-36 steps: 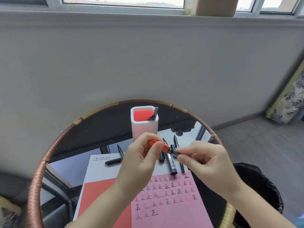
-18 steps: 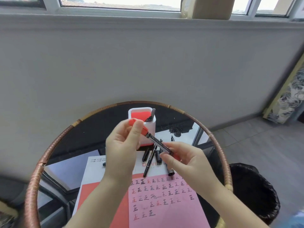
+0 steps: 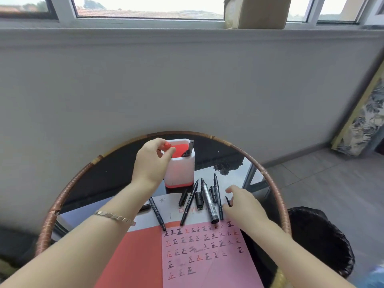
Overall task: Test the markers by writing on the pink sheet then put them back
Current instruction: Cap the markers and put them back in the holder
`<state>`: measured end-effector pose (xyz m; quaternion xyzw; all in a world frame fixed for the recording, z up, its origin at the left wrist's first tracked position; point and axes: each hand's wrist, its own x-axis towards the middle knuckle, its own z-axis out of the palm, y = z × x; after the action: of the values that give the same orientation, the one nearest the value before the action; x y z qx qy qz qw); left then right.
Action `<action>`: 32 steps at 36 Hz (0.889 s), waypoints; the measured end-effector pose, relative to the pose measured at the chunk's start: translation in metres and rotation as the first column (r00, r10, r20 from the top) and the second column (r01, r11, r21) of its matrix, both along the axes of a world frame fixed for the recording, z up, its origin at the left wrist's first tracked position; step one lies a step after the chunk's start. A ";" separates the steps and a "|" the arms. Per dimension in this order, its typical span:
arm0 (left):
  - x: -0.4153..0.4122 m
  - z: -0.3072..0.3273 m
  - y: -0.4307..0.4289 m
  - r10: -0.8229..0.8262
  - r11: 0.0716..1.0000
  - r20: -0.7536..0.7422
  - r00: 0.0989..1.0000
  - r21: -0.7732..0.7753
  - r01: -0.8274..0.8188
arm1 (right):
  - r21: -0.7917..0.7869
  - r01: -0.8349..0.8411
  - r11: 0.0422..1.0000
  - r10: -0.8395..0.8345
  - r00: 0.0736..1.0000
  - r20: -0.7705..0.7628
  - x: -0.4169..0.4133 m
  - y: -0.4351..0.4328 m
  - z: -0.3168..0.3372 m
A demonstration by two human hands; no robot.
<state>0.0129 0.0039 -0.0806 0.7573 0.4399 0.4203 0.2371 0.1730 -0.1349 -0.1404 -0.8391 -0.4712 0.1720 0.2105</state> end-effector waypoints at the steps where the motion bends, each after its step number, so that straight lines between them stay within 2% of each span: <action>1: 0.000 -0.001 0.001 0.010 1.000 -0.076 0.997 -0.013 -0.011 | -0.001 0.000 1.000 0.000 1.000 -0.002 -0.001 0.002 0.001; 3: 0.001 0.000 0.003 0.033 0.999 -0.157 0.987 -0.037 -0.039 | 0.009 0.007 1.000 -0.006 0.999 -0.032 -0.003 0.004 0.002; 5: 0.001 0.003 0.001 0.047 0.997 -0.157 0.987 -0.050 -0.055 | -0.008 0.000 1.000 -0.001 0.999 -0.038 -0.006 0.007 0.003; 9: 0.001 0.003 -0.020 0.065 0.992 -0.107 0.992 0.115 -0.053 | -0.077 -0.009 0.997 0.009 1.000 -0.004 -0.009 0.010 0.005; 12: 0.001 0.000 -0.049 -0.008 0.974 -0.049 0.999 0.226 0.019 | -0.086 0.024 0.996 -0.025 1.000 -0.010 -0.008 0.009 0.005; 15: 0.006 -0.013 -0.070 -0.121 0.951 -0.118 0.986 0.272 0.149 | -0.076 0.049 0.996 -0.051 0.998 -0.031 -0.004 0.007 0.005; 19: 0.023 -0.034 -0.081 -0.214 0.942 -0.407 0.888 0.156 0.298 | 0.034 0.087 0.996 -0.082 0.986 -0.143 0.007 -0.006 0.008; 22: 0.041 -0.037 -0.079 -0.197 0.965 -0.562 0.803 0.031 0.259 | 0.084 0.089 0.993 -0.068 0.972 -0.223 0.017 -0.022 0.014; 25: 0.060 -0.035 -0.077 -0.178 0.981 -0.634 0.753 -0.055 0.185 | 0.121 0.104 0.987 -0.071 0.966 -0.249 0.027 -0.038 0.021; 29: 0.078 -0.045 -0.069 -0.187 0.978 -0.730 0.657 -0.077 0.193 | 0.154 0.127 0.980 -0.084 0.961 -0.262 0.036 -0.057 0.032; 32: 0.082 -0.054 -0.068 -0.192 0.976 -0.719 0.668 -0.071 0.204 | 0.167 0.142 0.976 -0.090 0.954 -0.284 0.041 -0.065 0.035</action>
<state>0.0952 -0.0642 -0.1342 0.9063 0.4094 0.0641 0.0832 0.2144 -0.1996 -0.1053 -0.8101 -0.4011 0.2296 0.3607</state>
